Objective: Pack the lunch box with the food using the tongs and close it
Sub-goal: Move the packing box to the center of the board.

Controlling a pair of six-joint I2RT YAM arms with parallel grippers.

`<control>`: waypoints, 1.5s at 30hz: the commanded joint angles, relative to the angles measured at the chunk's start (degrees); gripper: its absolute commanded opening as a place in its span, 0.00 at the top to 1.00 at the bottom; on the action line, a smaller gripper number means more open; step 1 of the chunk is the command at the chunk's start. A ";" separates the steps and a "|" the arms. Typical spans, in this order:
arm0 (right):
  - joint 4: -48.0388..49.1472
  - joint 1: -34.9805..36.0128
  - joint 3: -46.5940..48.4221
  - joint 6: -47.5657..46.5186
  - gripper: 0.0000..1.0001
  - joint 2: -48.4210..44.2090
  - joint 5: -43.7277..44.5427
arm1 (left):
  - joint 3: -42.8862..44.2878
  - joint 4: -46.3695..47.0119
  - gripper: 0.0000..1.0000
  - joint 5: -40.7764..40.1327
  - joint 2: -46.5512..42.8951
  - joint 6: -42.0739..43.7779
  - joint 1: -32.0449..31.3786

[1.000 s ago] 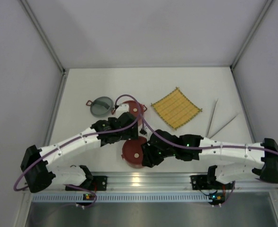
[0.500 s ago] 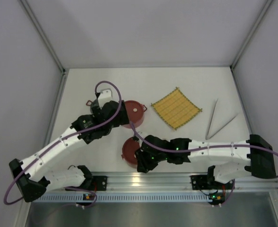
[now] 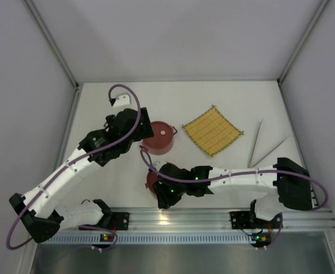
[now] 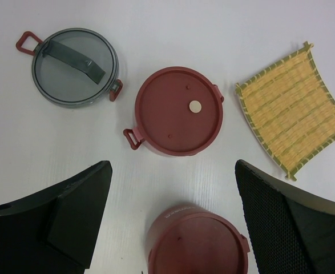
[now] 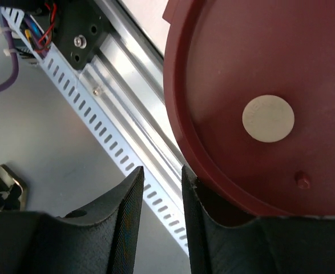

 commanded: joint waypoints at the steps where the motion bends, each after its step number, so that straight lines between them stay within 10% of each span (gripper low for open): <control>1: 2.44 -0.34 3.93 -1.19 0.67 1.40 2.59 | 0.14 2.09 0.06 0.51 -0.45 1.12 0.32; 18: 1.73 -11.51 4.02 -5.93 0.67 1.58 3.47 | -5.57 3.94 0.05 2.01 -2.04 0.15 2.08; 36: -1.07 -14.41 10.17 -8.13 0.67 -3.59 0.05 | -16.55 16.06 0.07 18.97 3.49 -2.84 17.81; 45: -8.82 -23.62 18.26 -8.57 0.61 -10.63 10.69 | -20.07 22.21 0.11 20.99 8.42 -7.40 18.34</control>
